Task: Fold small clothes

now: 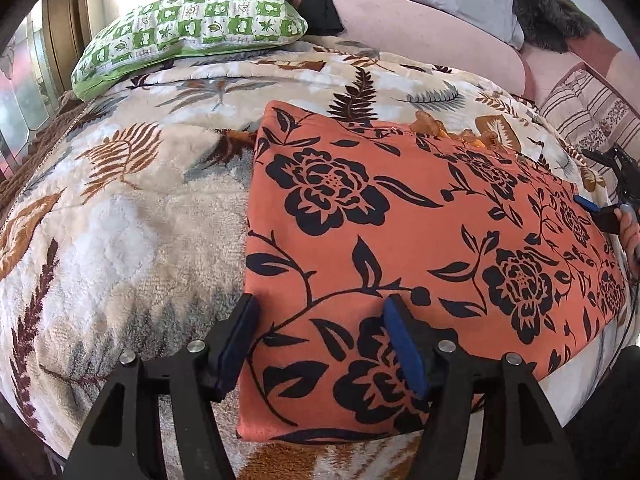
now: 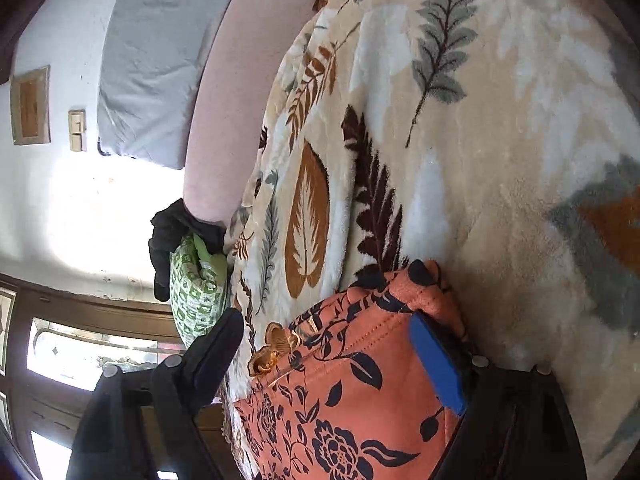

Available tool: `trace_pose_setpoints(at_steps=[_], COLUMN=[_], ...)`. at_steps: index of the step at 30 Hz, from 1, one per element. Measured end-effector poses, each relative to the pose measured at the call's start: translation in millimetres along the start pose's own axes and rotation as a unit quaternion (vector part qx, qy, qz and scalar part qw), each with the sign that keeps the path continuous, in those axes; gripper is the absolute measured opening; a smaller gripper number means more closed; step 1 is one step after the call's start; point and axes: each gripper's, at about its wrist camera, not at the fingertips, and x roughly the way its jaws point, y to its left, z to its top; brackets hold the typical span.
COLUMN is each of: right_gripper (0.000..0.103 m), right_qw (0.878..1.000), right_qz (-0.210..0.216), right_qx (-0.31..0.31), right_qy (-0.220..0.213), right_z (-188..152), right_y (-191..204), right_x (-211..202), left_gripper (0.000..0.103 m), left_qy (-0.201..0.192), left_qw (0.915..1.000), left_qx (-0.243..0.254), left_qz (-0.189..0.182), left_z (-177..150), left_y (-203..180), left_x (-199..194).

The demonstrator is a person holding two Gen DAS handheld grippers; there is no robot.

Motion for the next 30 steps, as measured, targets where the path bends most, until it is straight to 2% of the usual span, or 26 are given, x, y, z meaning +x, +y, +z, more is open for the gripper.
trace_pose_setpoints(at_steps=[4, 7, 11, 15, 19, 21, 23, 26, 27, 28, 30], right_gripper=[0.087, 0.087, 0.087, 0.087, 0.087, 0.087, 0.087, 0.087, 0.087, 0.087, 0.088], right_qw=[0.999, 0.998, 0.998, 0.998, 0.998, 0.997, 0.997, 0.999, 0.999, 0.999, 1.0], right_qz=[0.005, 0.019, 0.037, 0.042, 0.044, 0.046, 0.009, -0.043, -0.02, -0.014, -0.004], right_qx=[-0.04, -0.063, -0.056, -0.041, -0.036, -0.058, -0.07, 0.01, 0.039, 0.043, 0.015], right_qy=[-0.011, -0.014, -0.009, -0.019, -0.007, 0.0, -0.014, -0.014, -0.024, -0.03, -0.014], right_z=[-37, -83, -158, -206, -213, -205, -194, -175, -173, -173, -174], right_y=[20, 31, 31, 22, 30, 43, 43, 1, -8, -7, 9], right_x=[-32, -67, -103, -112, -94, -81, -70, -51, -53, -57, -58], left_gripper=[0.066, 0.066, 0.066, 0.066, 0.067, 0.07, 0.073, 0.074, 0.074, 0.074, 0.074], left_qy=[-0.003, -0.008, -0.037, -0.046, -0.054, -0.058, -0.05, -0.005, -0.01, -0.016, -0.024], left_qw=[1.0, 0.9999, 0.9983, 0.996, 0.9944, 0.9945, 0.9944, 0.9958, 0.9958, 0.9957, 0.9952], left_qx=[-0.001, -0.011, -0.033, -0.063, -0.075, -0.074, -0.082, -0.082, -0.081, -0.081, -0.086], left_qz=[-0.002, -0.008, -0.032, -0.044, -0.05, -0.047, -0.046, -0.041, -0.041, -0.042, -0.041], left_z=[-3, -5, -10, -10, -11, -12, -14, -17, -18, -18, -17], left_y=[2, 7, 15, 24, 29, 30, 34, 36, 35, 35, 36], left_x=[-4, -10, -21, -23, -28, -30, -26, -9, -10, -13, -15])
